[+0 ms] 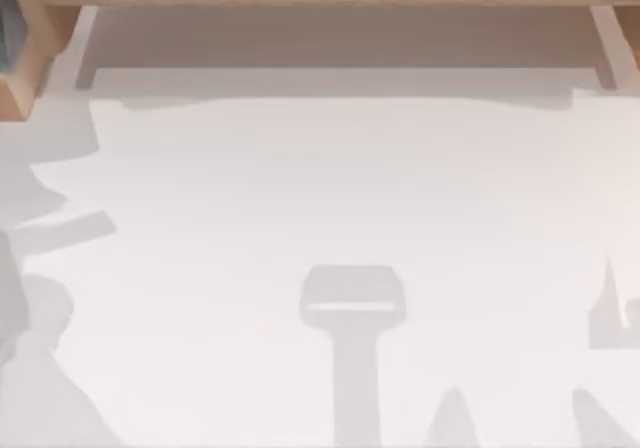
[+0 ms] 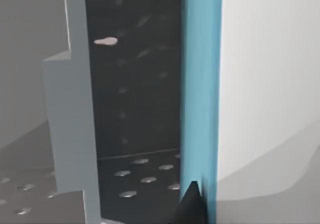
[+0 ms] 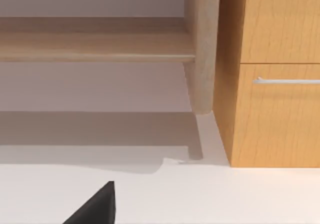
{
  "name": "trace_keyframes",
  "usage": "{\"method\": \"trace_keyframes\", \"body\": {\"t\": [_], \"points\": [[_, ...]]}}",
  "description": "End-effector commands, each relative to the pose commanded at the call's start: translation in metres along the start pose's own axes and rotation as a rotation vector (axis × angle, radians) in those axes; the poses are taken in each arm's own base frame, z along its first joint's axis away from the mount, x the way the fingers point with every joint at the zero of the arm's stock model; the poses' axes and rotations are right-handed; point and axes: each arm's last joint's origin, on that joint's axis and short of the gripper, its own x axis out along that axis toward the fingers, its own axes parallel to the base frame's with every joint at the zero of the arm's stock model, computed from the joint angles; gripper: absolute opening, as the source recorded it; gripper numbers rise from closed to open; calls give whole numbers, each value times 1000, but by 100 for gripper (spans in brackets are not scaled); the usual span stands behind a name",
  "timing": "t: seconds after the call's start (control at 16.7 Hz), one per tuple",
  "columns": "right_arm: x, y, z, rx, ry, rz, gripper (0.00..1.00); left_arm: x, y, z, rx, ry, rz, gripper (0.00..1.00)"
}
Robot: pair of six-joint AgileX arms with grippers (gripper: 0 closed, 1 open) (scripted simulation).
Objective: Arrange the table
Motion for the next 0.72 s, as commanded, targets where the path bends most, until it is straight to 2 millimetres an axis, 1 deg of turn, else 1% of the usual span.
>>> {"method": "trace_keyframes", "body": {"t": [0.18, 0.3, 0.42, 0.54, 0.72], "points": [[0, 0, 0, 0, 0, 0, 100, 0, -1, -1, -3, 5, -3, 0], [0, 0, 0, 0, 0, 0, 100, 7, 1, -2, -13, 11, -6, 0], [0, 0, 0, 0, 0, 0, 100, 19, 4, -1, -5, 6, 2, 0], [0, 0, 0, 0, 0, 0, 100, 29, 3, 0, 0, 0, 0, 0], [0, 0, 0, 0, 0, 0, 100, 30, 3, 0, 0, 0, 0, 0]]}}
